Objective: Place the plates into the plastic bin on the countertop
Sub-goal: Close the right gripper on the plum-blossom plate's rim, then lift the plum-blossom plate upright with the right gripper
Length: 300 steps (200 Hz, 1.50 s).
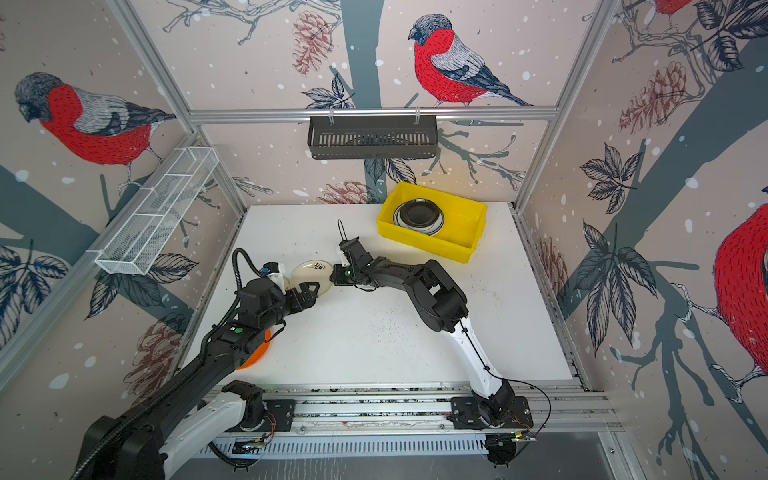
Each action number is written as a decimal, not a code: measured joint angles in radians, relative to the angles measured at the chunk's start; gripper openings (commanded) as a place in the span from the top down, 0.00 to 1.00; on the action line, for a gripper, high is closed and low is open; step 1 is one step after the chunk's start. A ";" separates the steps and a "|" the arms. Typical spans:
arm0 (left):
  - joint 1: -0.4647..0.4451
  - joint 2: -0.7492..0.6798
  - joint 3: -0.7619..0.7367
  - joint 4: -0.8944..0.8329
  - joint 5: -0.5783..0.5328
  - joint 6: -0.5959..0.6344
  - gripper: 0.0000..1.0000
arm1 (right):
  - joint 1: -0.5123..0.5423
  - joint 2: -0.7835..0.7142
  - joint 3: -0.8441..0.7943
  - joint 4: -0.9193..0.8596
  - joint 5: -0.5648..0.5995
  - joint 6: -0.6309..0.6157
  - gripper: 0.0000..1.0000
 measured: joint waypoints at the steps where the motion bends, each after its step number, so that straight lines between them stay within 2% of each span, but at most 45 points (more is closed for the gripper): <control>1: 0.000 0.000 0.000 0.000 0.000 0.000 0.02 | 0.000 0.000 0.000 0.000 0.000 0.000 0.83; 17: 0.000 0.000 0.000 0.000 0.000 0.010 0.02 | -0.003 0.000 -0.003 0.000 0.005 0.003 0.88; 66: 0.000 0.003 0.000 0.000 0.000 0.015 0.02 | -0.018 -0.014 -0.031 0.021 0.008 0.031 0.96; 217: 0.000 0.048 0.004 0.022 0.023 0.016 0.02 | -0.119 -0.210 -0.261 -0.003 0.112 0.052 1.00; 300: 0.000 0.068 0.022 0.045 0.029 0.016 0.02 | -0.196 -0.388 -0.392 -0.011 0.187 0.051 1.00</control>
